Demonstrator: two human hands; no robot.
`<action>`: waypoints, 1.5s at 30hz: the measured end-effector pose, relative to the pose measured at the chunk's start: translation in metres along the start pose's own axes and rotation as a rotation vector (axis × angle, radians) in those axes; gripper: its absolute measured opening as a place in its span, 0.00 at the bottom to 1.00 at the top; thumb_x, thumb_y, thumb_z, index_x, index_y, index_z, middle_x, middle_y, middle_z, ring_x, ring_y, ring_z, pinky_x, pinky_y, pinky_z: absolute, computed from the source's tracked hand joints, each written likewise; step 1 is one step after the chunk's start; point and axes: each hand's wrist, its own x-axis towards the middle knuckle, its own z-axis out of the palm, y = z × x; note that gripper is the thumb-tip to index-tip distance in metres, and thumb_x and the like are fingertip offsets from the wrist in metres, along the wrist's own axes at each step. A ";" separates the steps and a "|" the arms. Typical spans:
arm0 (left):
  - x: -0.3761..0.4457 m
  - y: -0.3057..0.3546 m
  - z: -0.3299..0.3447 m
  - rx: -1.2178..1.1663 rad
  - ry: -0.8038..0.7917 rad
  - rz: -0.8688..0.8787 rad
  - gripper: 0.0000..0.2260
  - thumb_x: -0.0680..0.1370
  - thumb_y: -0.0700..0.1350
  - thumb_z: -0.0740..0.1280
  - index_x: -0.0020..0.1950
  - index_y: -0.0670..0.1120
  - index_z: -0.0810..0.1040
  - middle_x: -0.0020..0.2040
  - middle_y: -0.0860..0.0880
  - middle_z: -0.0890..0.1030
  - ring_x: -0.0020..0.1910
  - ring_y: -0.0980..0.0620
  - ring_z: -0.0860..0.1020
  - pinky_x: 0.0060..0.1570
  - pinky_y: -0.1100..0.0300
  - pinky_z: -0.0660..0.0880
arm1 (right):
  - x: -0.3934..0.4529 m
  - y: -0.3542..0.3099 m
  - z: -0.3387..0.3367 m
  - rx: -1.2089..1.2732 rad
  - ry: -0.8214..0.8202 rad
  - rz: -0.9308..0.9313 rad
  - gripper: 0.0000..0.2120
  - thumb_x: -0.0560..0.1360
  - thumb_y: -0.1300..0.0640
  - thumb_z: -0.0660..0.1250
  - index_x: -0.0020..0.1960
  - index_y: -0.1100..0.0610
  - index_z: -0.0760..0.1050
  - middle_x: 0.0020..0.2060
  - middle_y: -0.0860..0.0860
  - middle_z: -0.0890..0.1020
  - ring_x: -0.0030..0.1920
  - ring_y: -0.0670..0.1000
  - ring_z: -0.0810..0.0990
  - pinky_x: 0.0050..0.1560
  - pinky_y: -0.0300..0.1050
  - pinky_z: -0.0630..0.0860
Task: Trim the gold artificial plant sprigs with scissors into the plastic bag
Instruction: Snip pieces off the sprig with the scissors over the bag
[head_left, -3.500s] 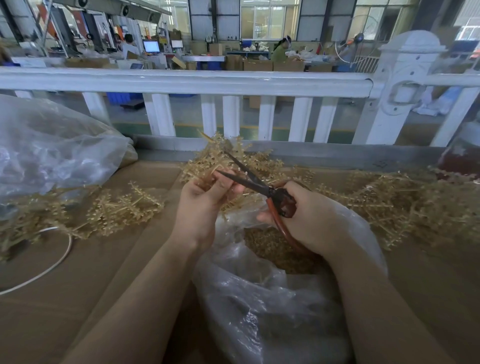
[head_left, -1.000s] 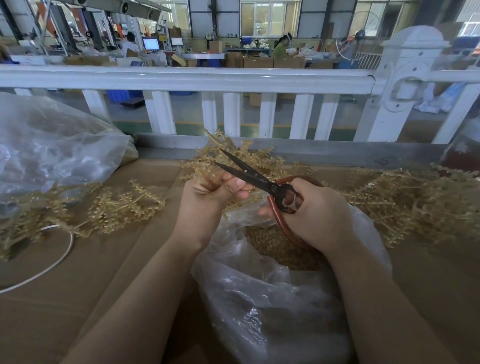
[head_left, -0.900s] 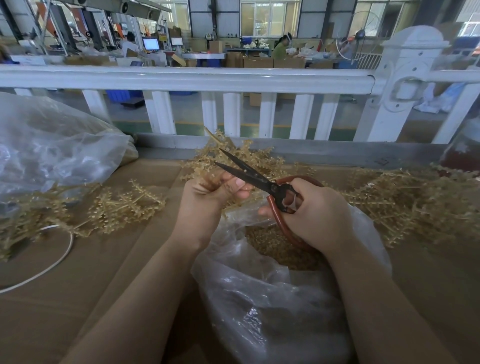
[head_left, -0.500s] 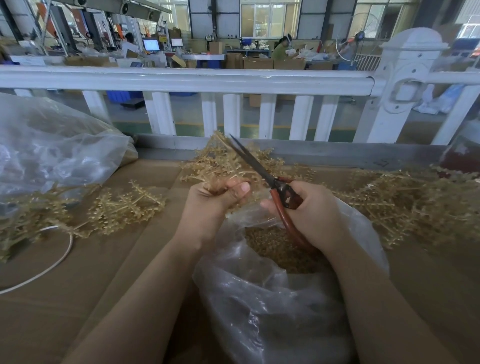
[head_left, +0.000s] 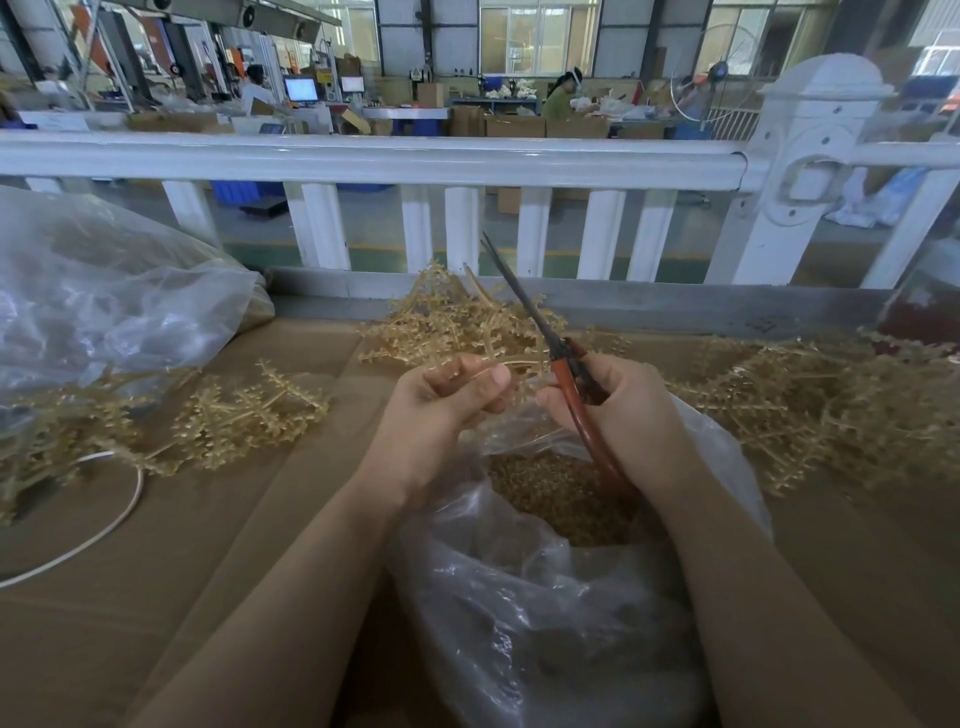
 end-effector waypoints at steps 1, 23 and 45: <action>0.000 0.001 -0.001 0.012 0.002 -0.003 0.07 0.72 0.49 0.73 0.42 0.46 0.85 0.39 0.48 0.84 0.40 0.54 0.81 0.43 0.64 0.76 | 0.000 0.000 0.000 -0.007 0.008 -0.006 0.08 0.72 0.56 0.78 0.39 0.46 0.81 0.34 0.40 0.85 0.35 0.41 0.84 0.34 0.30 0.76; 0.005 0.010 -0.009 -0.135 0.398 0.104 0.05 0.80 0.38 0.66 0.51 0.38 0.81 0.37 0.51 0.81 0.37 0.58 0.77 0.44 0.66 0.76 | -0.008 -0.011 -0.012 -0.615 -0.113 -0.055 0.27 0.64 0.20 0.60 0.45 0.41 0.75 0.35 0.39 0.81 0.36 0.39 0.78 0.35 0.36 0.71; 0.000 0.007 0.002 0.175 0.204 0.138 0.09 0.79 0.37 0.67 0.42 0.45 0.83 0.38 0.50 0.85 0.38 0.57 0.81 0.44 0.66 0.77 | -0.012 -0.024 -0.011 -0.626 -0.137 -0.053 0.22 0.66 0.21 0.62 0.47 0.37 0.70 0.34 0.36 0.77 0.35 0.35 0.74 0.32 0.32 0.63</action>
